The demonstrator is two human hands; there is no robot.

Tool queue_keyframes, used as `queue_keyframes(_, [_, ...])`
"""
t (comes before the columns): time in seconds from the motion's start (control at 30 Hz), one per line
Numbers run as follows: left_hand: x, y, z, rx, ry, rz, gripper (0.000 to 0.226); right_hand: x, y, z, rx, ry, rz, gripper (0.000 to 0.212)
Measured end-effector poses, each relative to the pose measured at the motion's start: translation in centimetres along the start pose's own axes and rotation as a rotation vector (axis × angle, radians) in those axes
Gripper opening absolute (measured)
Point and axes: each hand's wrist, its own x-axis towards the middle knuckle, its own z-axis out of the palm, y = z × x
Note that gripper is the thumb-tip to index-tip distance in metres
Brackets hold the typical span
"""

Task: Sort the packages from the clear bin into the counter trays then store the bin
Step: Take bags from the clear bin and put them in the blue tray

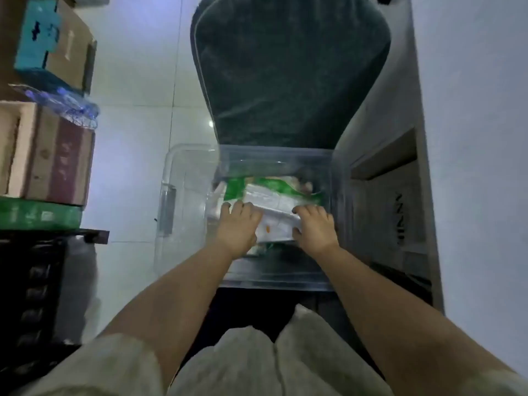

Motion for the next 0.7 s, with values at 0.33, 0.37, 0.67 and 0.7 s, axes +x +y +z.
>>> queue_keyframes(0.33, [11.3, 1.6, 5.5, 0.077, -0.033, 0.138, 0.080, 6.0, 3.7, 5.8, 0.056, 0.088, 0.112, 0.049])
queue_keyframes(0.37, [11.8, 1.7, 5.9, 0.093, -0.019, 0.151, 0.078, 6.1, 3.9, 6.1, 0.058, 0.102, 0.104, 0.049])
queue_keyframes(0.67, [11.9, 2.1, 5.7, -0.046, -0.045, 0.102, 0.055, 5.3, 3.5, 5.4, 0.100, 0.168, 0.074, 0.043])
queue_keyframes(0.7, [11.6, 2.1, 5.3, -0.066, -0.053, 0.095, 0.053, 4.9, 3.3, 5.0, 0.110, 0.167, 0.066, 0.043])
